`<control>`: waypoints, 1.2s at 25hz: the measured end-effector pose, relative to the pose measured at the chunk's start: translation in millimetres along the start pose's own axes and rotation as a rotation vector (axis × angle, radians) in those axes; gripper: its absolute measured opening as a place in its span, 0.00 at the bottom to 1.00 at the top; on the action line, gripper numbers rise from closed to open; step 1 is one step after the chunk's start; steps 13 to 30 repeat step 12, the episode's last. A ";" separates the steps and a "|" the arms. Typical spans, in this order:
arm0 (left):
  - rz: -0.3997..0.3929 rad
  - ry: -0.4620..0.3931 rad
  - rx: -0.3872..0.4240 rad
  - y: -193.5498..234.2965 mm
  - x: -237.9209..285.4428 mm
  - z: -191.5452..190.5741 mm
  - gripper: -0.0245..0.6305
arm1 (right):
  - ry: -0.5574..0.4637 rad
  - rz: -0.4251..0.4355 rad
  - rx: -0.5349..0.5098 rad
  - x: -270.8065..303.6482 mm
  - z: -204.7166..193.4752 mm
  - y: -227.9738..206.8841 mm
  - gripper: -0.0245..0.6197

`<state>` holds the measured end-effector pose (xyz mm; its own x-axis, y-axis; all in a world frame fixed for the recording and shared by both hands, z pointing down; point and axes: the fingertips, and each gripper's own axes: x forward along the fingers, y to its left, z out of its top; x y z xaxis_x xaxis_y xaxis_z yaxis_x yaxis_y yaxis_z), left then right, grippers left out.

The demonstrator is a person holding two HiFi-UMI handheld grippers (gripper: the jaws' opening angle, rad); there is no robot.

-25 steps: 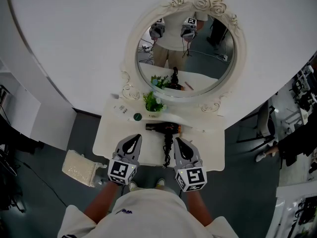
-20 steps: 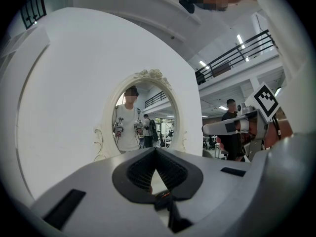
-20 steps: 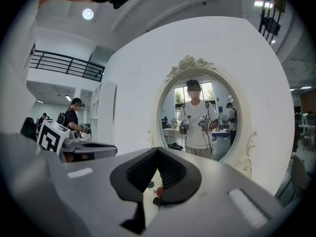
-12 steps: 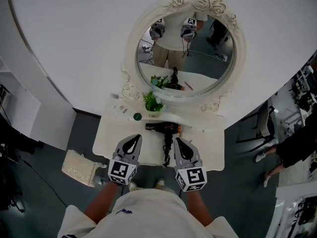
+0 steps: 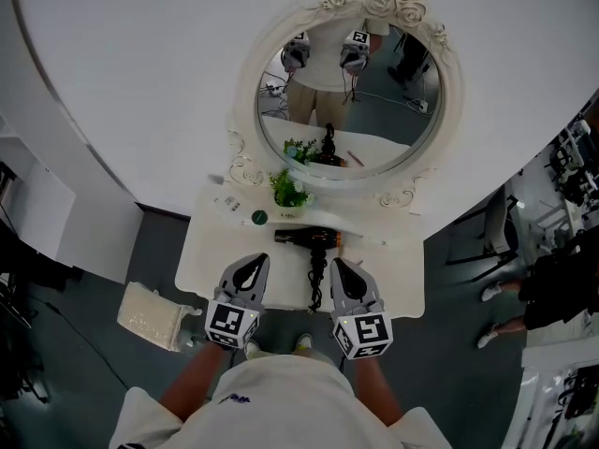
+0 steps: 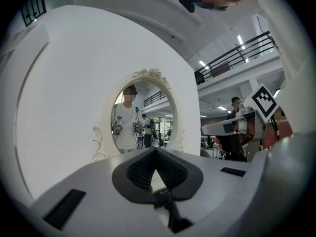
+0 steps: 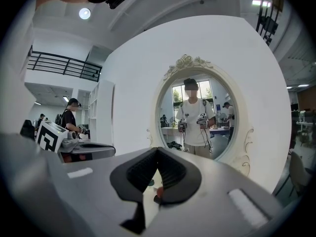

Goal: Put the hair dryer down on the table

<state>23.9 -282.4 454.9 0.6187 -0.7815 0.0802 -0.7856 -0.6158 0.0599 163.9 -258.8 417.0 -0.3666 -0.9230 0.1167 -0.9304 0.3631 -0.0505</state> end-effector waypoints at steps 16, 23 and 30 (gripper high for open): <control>-0.048 0.030 0.006 27.6 -23.8 -14.9 0.05 | 0.010 -0.064 0.016 1.8 -9.7 30.9 0.05; -0.048 0.030 0.006 27.6 -23.8 -14.9 0.05 | 0.010 -0.064 0.016 1.8 -9.7 30.9 0.05; -0.048 0.030 0.006 27.6 -23.8 -14.9 0.05 | 0.010 -0.064 0.016 1.8 -9.7 30.9 0.05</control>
